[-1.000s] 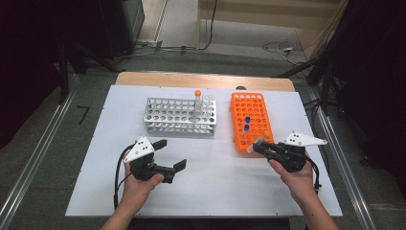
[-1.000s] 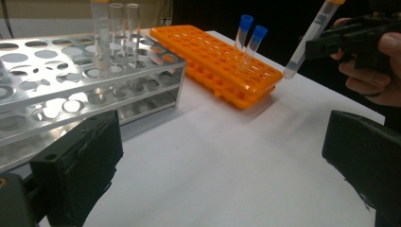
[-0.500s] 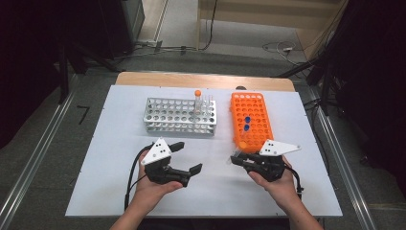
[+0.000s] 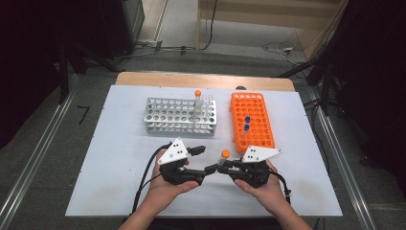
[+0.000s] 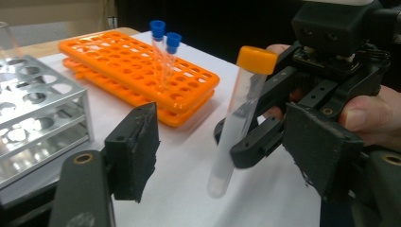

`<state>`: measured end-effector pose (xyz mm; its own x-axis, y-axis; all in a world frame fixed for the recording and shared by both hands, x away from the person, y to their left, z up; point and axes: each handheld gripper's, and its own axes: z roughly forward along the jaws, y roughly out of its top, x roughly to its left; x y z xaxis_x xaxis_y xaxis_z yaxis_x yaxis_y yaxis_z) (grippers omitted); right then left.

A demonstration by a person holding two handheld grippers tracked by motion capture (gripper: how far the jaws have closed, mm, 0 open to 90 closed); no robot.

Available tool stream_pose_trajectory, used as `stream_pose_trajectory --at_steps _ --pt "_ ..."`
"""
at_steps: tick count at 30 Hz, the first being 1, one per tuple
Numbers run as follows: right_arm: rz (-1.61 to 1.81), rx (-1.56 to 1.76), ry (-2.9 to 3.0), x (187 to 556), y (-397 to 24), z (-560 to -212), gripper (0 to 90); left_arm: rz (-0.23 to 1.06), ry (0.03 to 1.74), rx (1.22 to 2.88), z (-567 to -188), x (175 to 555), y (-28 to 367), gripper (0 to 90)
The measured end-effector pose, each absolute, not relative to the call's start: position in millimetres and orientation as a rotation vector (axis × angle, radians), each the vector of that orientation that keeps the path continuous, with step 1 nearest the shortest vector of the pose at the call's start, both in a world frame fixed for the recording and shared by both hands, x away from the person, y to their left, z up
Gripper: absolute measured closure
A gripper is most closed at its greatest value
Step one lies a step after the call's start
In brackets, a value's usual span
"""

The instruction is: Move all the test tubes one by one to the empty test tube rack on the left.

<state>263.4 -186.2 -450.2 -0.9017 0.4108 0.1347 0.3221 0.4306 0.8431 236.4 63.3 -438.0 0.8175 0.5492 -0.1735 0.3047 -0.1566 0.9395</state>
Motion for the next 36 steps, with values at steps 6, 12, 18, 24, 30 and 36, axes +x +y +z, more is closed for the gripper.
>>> stream_pose_trajectory --at_steps 6,12,18,24,30,36 --pt "1.484 0.645 2.602 261 -179 -450 73.4 0.216 0.623 1.770 -434 241 54 40.3" --pt "1.503 0.630 2.607 258 -174 -448 73.4 0.228 0.593 1.815 -431 244 43 55.5" --pt "1.488 0.641 2.611 259 -175 -449 73.4 0.226 0.590 1.829 -433 245 41 73.0" --pt "1.498 0.628 2.602 259 -176 -450 73.1 0.224 0.596 1.820 -433 247 45 74.9" --pt "1.513 0.618 2.561 259 -184 -450 54.4 0.231 0.637 1.775 -430 251 54 75.0" --pt "1.498 0.671 2.525 264 -208 -451 26.2 0.261 0.681 1.742 -428 259 71 75.0"
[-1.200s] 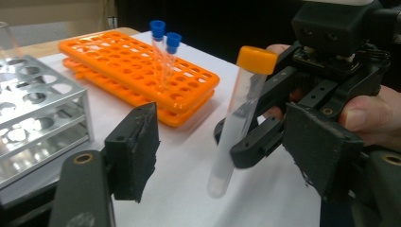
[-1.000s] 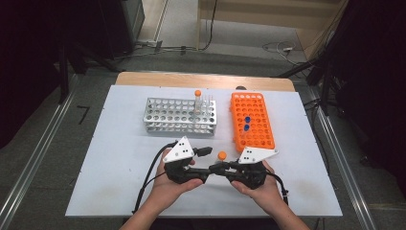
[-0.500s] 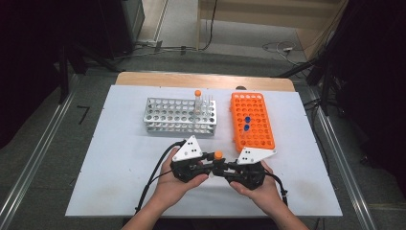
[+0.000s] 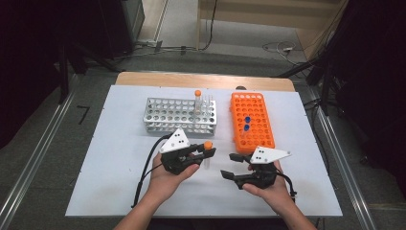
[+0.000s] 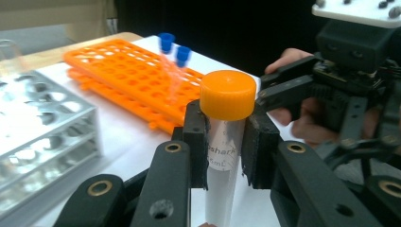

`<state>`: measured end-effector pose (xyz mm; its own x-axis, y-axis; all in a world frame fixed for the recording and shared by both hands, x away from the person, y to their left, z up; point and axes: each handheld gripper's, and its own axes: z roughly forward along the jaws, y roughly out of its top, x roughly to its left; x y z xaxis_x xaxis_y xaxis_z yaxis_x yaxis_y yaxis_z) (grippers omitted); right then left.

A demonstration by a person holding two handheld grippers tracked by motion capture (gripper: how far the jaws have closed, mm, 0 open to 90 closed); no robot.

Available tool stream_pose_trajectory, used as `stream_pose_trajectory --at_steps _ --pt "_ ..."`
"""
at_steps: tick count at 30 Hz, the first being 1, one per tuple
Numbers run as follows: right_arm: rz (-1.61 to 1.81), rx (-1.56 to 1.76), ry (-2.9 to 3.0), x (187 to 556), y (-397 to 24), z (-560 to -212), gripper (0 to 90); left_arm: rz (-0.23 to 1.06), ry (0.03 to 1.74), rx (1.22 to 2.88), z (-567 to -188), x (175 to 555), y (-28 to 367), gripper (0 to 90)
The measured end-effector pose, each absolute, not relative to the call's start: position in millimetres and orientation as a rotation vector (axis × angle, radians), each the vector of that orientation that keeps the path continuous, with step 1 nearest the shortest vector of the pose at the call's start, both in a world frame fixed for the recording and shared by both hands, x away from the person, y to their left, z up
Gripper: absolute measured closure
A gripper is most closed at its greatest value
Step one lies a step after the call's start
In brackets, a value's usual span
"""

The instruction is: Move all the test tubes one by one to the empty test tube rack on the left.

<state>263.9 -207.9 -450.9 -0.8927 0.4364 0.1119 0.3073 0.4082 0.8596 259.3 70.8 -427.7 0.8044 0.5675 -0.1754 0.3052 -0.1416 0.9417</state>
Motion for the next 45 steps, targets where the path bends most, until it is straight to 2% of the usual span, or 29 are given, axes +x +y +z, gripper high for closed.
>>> stream_pose_trajectory --at_steps 3,12,30,45 --pt "1.484 0.716 2.497 265 -223 -451 17.6 0.282 0.702 1.732 -426 266 80 75.0" --pt "1.495 0.825 2.437 267 -264 -451 0.0 0.358 0.750 1.688 -409 295 103 75.0" --pt "1.511 0.956 2.348 263 -319 -457 0.0 0.466 0.842 1.640 -394 366 118 75.0" --pt "1.516 1.016 2.322 272 -332 -463 0.0 0.523 0.964 1.566 -403 428 121 75.0"
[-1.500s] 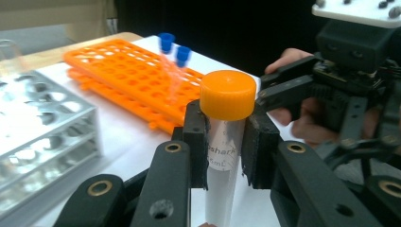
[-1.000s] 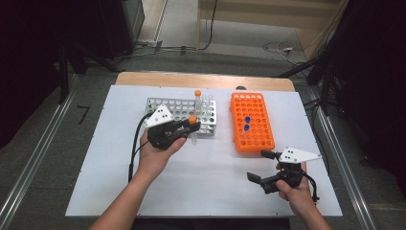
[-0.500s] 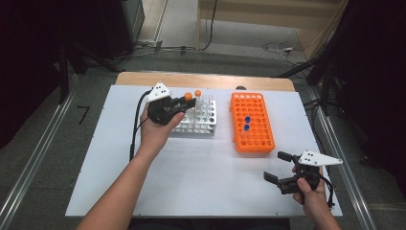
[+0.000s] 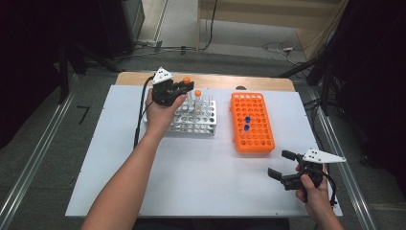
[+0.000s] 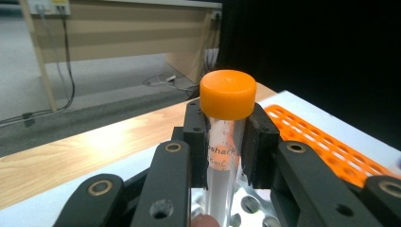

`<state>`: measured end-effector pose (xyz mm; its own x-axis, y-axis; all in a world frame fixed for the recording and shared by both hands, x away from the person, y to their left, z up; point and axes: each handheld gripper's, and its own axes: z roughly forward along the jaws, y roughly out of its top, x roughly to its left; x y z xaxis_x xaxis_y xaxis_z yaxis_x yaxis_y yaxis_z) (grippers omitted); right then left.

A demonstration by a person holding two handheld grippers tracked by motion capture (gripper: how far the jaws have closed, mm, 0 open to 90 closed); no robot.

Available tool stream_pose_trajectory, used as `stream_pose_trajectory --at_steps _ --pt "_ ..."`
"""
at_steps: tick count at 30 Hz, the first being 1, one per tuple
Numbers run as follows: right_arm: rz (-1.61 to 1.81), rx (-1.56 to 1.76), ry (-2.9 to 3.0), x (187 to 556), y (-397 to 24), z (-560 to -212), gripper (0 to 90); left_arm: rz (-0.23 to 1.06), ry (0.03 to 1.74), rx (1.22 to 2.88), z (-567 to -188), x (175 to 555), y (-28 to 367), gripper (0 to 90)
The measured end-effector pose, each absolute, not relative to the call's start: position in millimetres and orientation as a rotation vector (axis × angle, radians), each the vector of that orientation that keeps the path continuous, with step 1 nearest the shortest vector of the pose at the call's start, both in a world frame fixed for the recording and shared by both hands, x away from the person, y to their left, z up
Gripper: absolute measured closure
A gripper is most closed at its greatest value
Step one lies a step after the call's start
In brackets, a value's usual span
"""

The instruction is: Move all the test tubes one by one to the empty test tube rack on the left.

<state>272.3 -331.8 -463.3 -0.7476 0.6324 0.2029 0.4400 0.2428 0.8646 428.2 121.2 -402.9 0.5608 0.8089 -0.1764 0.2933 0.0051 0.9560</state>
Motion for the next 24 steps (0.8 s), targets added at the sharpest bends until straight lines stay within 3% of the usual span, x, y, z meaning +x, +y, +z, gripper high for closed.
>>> stream_pose_trajectory --at_steps 10,19,24 --pt "1.519 1.024 2.307 272 -335 -464 0.0 0.510 1.019 1.560 -416 446 116 75.0" --pt "1.519 1.023 2.306 273 -336 -465 0.0 0.555 1.020 1.683 -427 448 103 74.2" --pt "1.511 1.026 2.305 273 -336 -465 0.0 0.551 1.051 1.681 -425 445 106 60.4"
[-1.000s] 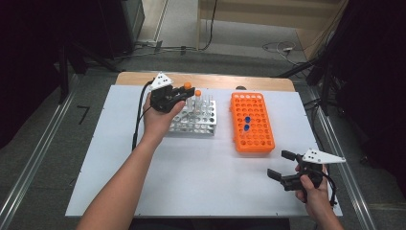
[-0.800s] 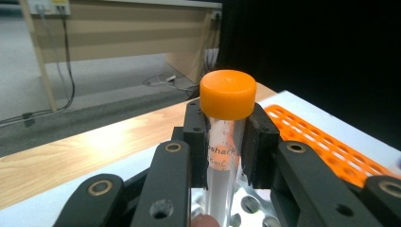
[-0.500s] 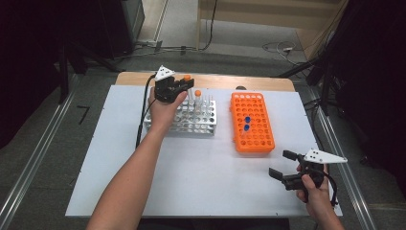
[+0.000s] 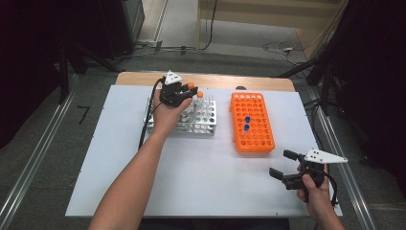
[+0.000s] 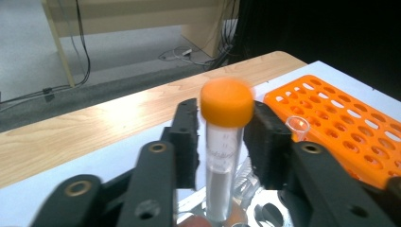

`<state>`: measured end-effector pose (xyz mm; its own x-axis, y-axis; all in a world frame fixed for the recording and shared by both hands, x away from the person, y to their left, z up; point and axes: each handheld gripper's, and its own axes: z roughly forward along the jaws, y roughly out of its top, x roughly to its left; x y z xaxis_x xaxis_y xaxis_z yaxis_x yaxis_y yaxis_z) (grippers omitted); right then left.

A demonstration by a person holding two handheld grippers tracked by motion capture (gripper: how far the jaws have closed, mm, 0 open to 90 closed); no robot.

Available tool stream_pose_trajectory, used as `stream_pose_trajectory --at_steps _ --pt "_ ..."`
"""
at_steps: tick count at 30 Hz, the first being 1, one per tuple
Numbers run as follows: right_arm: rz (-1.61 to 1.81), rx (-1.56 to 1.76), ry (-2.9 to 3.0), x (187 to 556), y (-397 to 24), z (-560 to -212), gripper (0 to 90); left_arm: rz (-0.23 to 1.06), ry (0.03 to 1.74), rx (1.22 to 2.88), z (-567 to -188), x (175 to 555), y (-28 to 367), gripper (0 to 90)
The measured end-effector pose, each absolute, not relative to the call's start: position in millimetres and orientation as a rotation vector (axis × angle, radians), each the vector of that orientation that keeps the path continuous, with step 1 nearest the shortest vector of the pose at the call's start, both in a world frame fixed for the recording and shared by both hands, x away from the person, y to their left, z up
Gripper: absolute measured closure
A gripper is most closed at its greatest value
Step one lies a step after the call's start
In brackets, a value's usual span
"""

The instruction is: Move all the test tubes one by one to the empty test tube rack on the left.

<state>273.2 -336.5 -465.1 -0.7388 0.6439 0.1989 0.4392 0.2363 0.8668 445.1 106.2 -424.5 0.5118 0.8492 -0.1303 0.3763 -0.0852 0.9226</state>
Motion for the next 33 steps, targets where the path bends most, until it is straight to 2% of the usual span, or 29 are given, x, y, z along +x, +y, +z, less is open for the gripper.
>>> stream_pose_trajectory --at_steps 4,10,13,16,20,23,27,33 --pt "1.515 1.026 2.304 274 -336 -465 0.0 0.518 1.058 1.671 -421 441 112 46.7" --pt "1.512 1.024 2.305 273 -335 -465 0.0 0.490 1.009 1.683 -416 433 111 43.3" --pt "1.513 1.020 2.305 273 -334 -464 0.0 0.463 1.010 1.678 -414 426 109 27.5" --pt "1.514 1.015 2.302 274 -333 -464 0.0 0.440 0.992 1.684 -413 415 108 15.4" --pt "1.505 1.009 2.302 276 -329 -463 0.0 0.423 0.966 1.696 -414 397 109 4.6" --pt "1.502 1.000 2.299 278 -325 -462 0.0 0.414 0.939 1.708 -415 382 111 0.1" --pt "1.499 1.005 2.297 283 -321 -461 0.0 0.403 0.901 1.698 -415 361 117 0.0" --pt "1.517 1.034 2.272 298 -315 -457 5.7 0.387 0.882 1.683 -415 332 124 0.0"
